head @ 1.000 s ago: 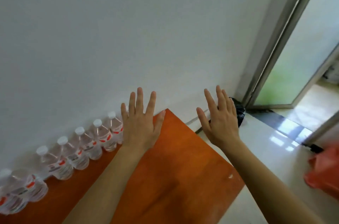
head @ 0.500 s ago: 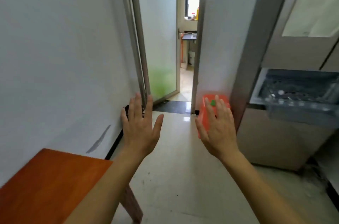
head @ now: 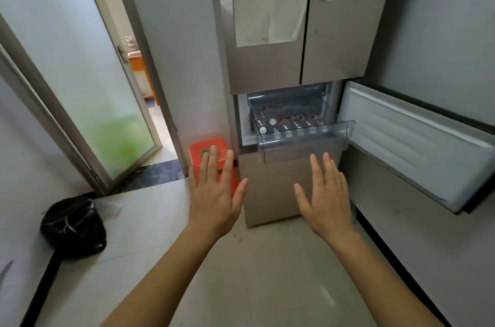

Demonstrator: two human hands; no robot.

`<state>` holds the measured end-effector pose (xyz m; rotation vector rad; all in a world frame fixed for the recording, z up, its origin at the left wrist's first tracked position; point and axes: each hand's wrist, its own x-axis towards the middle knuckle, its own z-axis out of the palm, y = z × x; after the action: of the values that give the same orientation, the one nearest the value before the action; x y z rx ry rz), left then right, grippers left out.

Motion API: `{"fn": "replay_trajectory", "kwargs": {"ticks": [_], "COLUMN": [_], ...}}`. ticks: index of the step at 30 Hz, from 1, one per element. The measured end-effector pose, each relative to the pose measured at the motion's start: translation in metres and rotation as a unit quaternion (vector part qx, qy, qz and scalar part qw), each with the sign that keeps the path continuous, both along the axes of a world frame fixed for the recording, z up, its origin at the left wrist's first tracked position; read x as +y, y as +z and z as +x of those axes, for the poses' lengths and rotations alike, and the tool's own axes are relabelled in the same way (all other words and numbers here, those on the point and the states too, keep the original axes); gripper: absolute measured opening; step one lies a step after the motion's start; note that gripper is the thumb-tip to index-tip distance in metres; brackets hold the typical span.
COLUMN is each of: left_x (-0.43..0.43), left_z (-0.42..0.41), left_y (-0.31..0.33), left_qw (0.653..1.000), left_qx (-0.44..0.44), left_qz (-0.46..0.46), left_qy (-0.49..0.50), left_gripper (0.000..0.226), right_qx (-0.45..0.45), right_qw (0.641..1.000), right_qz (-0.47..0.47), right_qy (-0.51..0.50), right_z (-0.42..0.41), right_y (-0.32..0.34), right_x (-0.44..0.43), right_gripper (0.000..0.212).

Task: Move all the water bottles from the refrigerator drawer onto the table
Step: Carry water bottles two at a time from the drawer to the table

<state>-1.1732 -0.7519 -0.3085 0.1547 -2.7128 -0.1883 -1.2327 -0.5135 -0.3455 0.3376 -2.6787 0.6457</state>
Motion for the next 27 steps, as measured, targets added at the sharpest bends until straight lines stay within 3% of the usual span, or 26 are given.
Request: {"fn": "replay_trajectory", "kwargs": {"ticks": [10, 16, 21, 27], "left_x": [0.045, 0.087, 0.120, 0.147], "left_z": [-0.245, -0.357, -0.436, -0.504], "left_y": [-0.030, -0.046, -0.077, -0.100], "left_qw": [0.995, 0.985, 0.978, 0.973], "left_qx": [-0.070, -0.134, -0.176, -0.228], "left_qz": [0.031, 0.008, 0.013, 0.022], "left_qy": [-0.064, -0.112, -0.108, -0.035], "left_gripper": [0.073, 0.076, 0.074, 0.071], "right_qx": [-0.055, -0.088, -0.110, -0.185], "right_qw": [0.994, 0.989, 0.989, 0.982], "right_qz": [0.069, 0.058, 0.044, 0.042], "right_qy": [-0.065, -0.102, -0.084, 0.013], "right_z": [-0.208, -0.289, -0.368, -0.476], "right_y": [-0.013, -0.023, -0.045, -0.058], "right_x": [0.056, 0.103, 0.137, 0.161], "right_gripper": [0.076, 0.074, 0.073, 0.066]}}
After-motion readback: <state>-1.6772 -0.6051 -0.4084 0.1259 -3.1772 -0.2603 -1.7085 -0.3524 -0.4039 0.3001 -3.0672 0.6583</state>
